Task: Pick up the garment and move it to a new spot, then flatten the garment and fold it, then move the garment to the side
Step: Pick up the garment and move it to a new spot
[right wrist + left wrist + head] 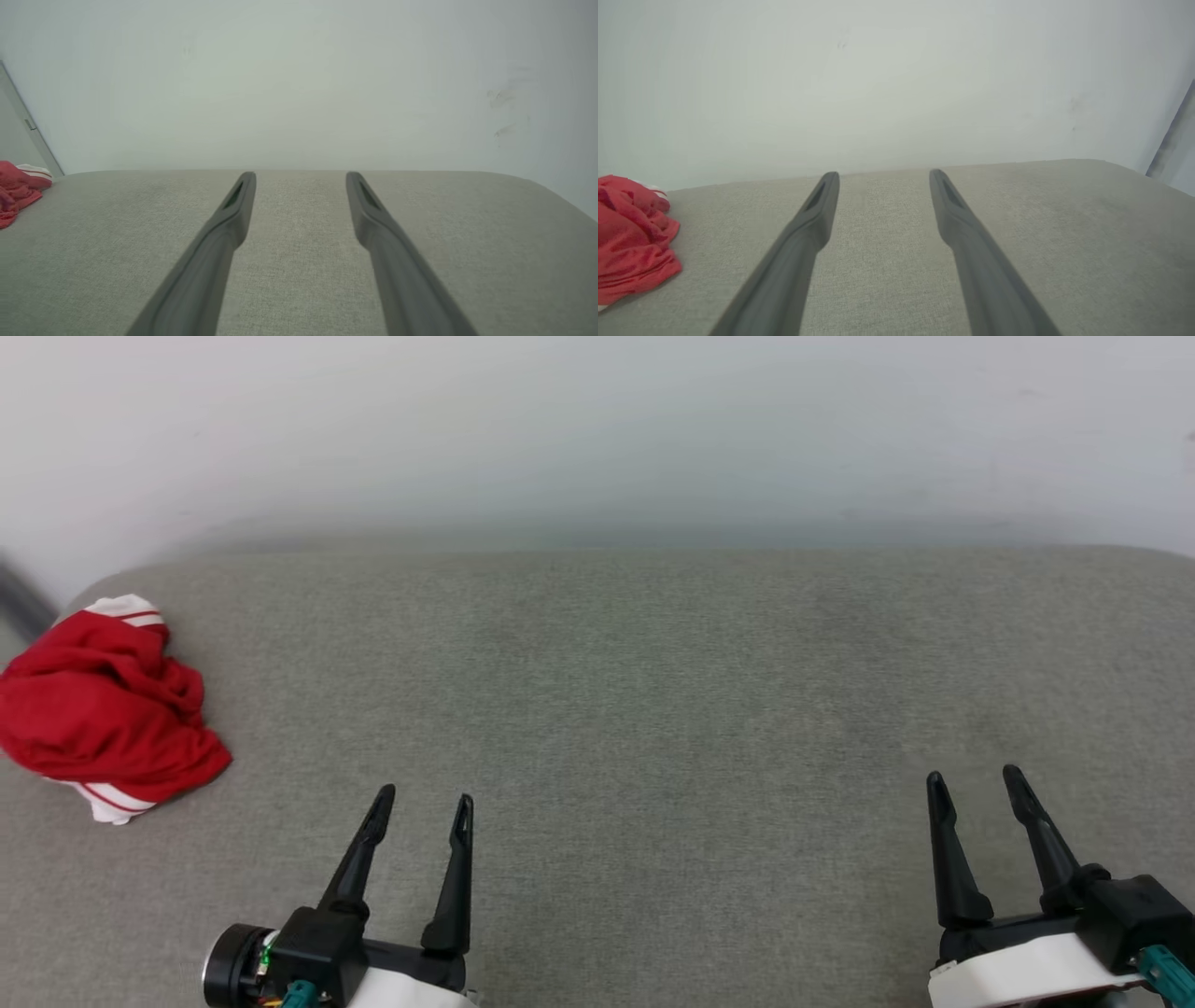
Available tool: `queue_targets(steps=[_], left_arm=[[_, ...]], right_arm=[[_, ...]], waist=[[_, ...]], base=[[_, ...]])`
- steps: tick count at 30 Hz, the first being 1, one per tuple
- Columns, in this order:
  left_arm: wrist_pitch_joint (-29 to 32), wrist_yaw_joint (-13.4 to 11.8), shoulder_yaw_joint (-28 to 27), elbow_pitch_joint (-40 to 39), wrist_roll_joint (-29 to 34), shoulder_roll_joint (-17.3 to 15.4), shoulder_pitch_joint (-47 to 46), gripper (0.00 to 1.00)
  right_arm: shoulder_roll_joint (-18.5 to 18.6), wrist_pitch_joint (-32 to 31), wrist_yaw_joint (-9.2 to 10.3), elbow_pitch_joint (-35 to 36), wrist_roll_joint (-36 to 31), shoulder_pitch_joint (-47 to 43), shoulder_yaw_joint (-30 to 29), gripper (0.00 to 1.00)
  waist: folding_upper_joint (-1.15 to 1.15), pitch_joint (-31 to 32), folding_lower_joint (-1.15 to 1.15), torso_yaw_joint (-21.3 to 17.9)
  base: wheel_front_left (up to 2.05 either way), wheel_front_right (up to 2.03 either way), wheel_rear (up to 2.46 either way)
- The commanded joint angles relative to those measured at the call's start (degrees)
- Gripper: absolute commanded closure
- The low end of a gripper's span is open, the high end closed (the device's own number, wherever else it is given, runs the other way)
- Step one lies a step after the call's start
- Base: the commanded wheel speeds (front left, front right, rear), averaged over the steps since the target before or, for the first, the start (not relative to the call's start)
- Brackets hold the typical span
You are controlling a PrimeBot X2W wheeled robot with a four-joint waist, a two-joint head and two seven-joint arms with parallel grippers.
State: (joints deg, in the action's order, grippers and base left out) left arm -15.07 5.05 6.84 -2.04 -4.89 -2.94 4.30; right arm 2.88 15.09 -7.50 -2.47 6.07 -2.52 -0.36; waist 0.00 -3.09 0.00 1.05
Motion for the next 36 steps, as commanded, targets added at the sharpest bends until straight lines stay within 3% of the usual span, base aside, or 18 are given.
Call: queue_targets(steps=[1, 6, 24, 36], left_arm=[[-0.16, 0.36, 0.13, 0.09, 0.31, 0.04, -0.19, 0.0], [-0.16, 0.54, -0.34, 0.36, -0.61, 0.05, -0.39, 0.0], [-0.16, 1.9, -3.19, 0.91, -1.84, 0.07, 1.17, 0.0], [-0.16, 2.26, -3.14, 0.6, -2.49, 0.07, 1.99, 0.0]], right_arm=[[-0.01, 0.12, 0.02, 0.15, 0.42, -0.08, 0.18, 0.0], [-0.02, 0.12, 0.02, 0.28, 0.65, -0.22, 0.64, 0.0], [-0.02, 0.12, 0.02, -0.19, 1.35, -0.53, 2.34, 0.0], [0.0, 0.12, 0.02, 0.62, 1.12, -0.94, 4.19, 0.0]], waist=[[0.0, -0.39, 0.0, 1.3], [0.0, -0.56, 0.0, 4.24], [0.0, 0.93, 0.0, 21.68], [0.0, 1.3, 0.0, 27.85]], base=[[0.0, 0.0, 0.0], [0.0, 0.0, 0.0], [0.0, 0.0, 0.0], [0.0, 0.0, 0.0]])
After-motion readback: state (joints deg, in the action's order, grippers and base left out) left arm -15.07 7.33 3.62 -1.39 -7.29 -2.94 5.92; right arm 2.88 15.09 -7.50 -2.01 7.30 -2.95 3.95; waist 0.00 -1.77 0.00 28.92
